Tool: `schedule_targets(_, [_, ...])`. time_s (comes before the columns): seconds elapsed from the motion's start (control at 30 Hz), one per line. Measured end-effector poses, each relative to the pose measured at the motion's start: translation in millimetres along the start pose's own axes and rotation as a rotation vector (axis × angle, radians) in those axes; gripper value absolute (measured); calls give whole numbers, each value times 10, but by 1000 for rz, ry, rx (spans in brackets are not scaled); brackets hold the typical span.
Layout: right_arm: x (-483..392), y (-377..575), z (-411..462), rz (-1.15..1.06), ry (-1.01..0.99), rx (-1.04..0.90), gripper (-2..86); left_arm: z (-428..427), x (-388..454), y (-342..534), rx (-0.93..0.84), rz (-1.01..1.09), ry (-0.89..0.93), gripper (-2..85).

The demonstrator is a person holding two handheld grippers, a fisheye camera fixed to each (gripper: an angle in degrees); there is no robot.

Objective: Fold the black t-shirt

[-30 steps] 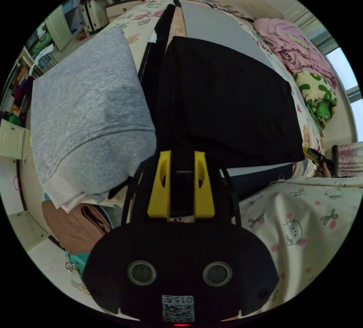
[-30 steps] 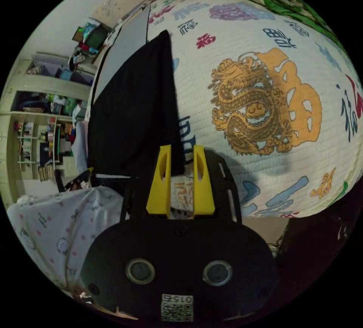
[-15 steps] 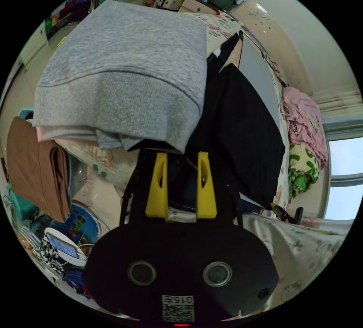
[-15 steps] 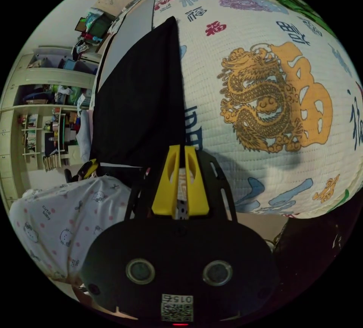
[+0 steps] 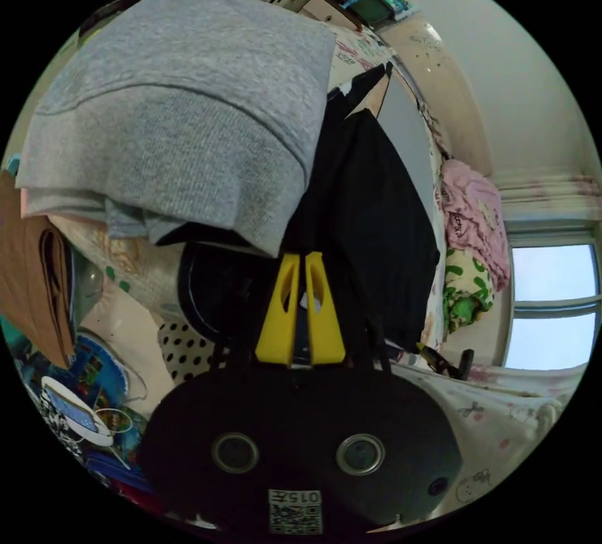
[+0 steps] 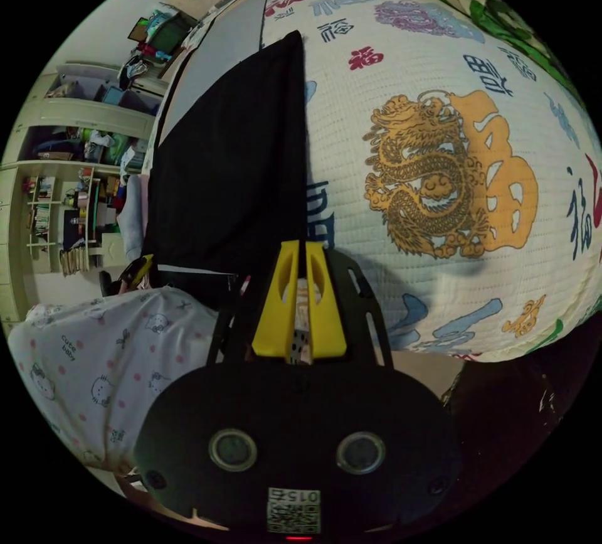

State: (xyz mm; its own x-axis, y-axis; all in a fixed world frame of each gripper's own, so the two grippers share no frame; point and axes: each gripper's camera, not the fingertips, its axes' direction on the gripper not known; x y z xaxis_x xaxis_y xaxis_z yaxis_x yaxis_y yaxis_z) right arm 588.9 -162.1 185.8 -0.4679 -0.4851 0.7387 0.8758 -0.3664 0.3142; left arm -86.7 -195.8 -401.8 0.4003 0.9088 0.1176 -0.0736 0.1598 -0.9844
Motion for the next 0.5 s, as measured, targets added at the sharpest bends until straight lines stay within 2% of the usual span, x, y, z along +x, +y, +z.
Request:
schedule_targets(0.1, [58, 550, 10, -17, 31, 13, 9, -227, 137, -26, -7, 88, -64, -5])
schedule_targets(0.23, [42, 1160, 340, -77, 144, -69, 17, -158, 402, -33, -103, 197, -154, 1])
schedule_targets(0.33, [-103, 1738, 386, -170, 226, -43, 32, -147, 663, -78, -181, 327, -156, 21])
schedule_targets(0.47, [-631, 2657, 189, -516, 321, 94, 62, -531, 1117, -125, -127, 557, -219, 60])
schedule_targets(0.5, [-832, 2883, 276, -642, 356, 101, 72, -643, 1443, -115, -73, 716, -274, 61])
